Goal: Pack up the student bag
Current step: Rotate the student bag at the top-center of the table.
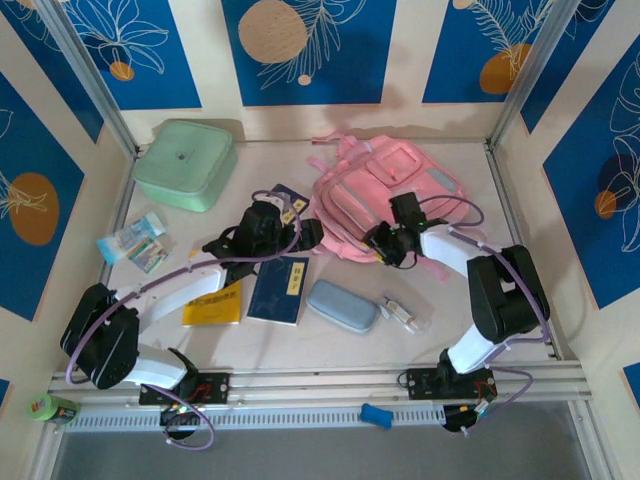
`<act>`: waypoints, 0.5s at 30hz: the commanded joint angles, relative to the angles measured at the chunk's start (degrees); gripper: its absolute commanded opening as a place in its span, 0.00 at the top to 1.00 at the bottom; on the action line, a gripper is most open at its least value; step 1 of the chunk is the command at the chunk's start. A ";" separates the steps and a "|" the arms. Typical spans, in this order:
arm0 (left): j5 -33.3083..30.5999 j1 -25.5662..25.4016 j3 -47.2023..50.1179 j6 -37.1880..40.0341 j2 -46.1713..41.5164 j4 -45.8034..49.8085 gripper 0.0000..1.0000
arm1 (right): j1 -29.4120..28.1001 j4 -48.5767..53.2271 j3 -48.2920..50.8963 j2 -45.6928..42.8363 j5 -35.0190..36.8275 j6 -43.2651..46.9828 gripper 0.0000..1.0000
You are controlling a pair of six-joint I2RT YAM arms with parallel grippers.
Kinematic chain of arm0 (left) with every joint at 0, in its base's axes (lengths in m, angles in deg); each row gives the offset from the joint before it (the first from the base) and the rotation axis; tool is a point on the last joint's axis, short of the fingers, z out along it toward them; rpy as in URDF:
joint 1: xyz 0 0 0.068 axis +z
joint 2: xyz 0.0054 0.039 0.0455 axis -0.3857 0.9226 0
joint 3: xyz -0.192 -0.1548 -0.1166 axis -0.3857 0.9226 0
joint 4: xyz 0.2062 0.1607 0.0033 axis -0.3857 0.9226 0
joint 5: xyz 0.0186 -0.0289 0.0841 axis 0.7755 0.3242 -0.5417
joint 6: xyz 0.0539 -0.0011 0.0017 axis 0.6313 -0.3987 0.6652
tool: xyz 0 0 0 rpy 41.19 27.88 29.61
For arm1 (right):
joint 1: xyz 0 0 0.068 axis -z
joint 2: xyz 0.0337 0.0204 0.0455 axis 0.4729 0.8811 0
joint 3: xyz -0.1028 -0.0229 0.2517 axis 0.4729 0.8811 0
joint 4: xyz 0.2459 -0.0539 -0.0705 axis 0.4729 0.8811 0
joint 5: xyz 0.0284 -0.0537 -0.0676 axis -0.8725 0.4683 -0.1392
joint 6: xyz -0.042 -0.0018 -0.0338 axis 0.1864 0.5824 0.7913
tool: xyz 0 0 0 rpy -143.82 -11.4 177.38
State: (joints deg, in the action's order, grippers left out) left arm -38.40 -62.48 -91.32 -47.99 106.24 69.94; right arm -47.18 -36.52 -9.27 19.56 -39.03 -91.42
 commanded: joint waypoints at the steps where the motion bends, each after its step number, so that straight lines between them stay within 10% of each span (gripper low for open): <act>1: -1.14 -0.62 -1.71 2.23 0.22 3.44 0.00 | -2.13 0.79 -0.84 -4.01 1.84 -2.91 0.47; 8: 1.94 -2.85 -2.53 -2.67 3.62 0.16 0.01 | 10.83 10.58 2.41 -16.52 -3.68 5.15 0.25; 15: 4.52 -7.15 -7.30 -5.78 14.01 -6.50 0.01 | 28.64 12.02 0.84 -10.79 -9.71 11.20 0.19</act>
State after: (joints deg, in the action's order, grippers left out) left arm -36.19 -68.29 -95.61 -51.71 117.15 67.27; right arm -20.80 -28.00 -8.13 5.59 -44.40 -84.14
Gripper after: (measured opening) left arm 0.994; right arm 0.811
